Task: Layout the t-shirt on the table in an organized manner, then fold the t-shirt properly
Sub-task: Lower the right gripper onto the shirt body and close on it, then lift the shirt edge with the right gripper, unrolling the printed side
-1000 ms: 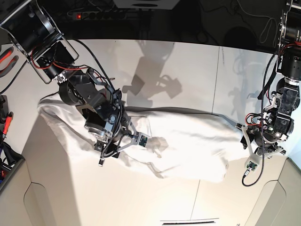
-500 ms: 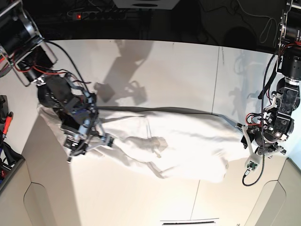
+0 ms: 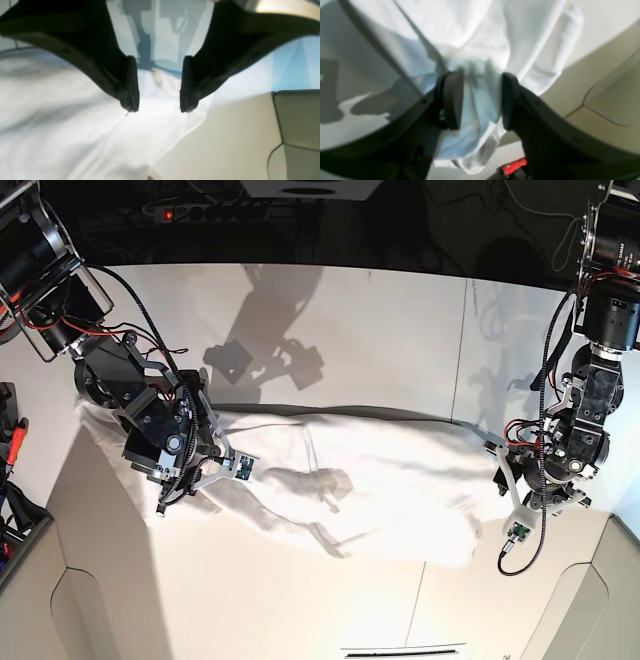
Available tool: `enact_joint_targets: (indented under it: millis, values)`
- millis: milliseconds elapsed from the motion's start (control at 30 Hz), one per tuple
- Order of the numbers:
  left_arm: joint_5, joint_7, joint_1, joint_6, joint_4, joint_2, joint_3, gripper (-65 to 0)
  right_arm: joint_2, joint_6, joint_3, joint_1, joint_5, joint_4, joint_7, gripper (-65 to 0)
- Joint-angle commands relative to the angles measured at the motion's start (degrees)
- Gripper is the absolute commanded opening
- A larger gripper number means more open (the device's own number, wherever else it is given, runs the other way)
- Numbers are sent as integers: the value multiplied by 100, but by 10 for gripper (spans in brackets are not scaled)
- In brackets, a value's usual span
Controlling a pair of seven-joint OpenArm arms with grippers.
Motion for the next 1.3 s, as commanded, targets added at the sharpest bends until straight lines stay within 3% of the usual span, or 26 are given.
enact_joint_targets:
  millis: [0,233,433,767,1033,1100,1167,1267]
  values:
    - [9,-98,-138,46,85,-90,-48,-348,15,28,42,138,22,87,7,-415]
    - [11,-98,-138,46,85,-79,-48,-348,15,208,2,140,103,87,98,-414]
    - [11,-98,-138,46,85,-79,-48,-348,-2,210,-494,142,72,0,382,-414]
    - [11,-52,-136,48,85,-79,-48,-348,-192,-553,-787,177,-702,-22,459,-415]
    - [11,-55,-138,48,85,-79,-48,-348,-192,-605,-787,170,-774,-26,459,-417]
    - [11,-57,-138,48,85,-79,-48,-348,-192,-605,-787,170,-629,-26,459,-499]
    - [11,-57,-138,48,85,-79,-48,-348,-212,-605,-787,170,-531,-26,457,-650]
    - [11,-70,-138,48,85,-79,-48,-348,-269,-815,-787,170,-570,22,457,-650]
